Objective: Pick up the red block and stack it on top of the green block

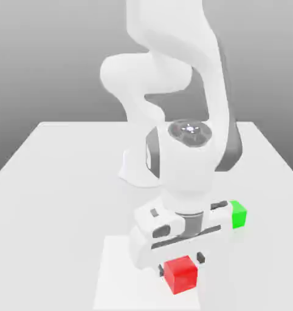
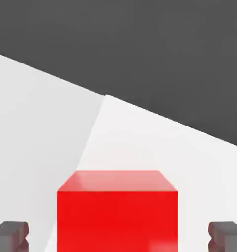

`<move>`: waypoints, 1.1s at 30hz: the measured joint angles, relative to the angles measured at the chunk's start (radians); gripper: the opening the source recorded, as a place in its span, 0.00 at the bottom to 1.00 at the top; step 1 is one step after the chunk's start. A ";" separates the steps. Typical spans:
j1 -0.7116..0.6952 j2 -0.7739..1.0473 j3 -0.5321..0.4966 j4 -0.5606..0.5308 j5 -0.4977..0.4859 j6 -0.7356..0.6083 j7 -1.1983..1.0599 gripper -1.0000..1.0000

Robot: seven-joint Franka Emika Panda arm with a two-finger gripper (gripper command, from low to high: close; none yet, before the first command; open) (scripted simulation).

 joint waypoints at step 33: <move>0.475 -0.498 0.171 -0.393 0.120 -0.105 -0.914 0.00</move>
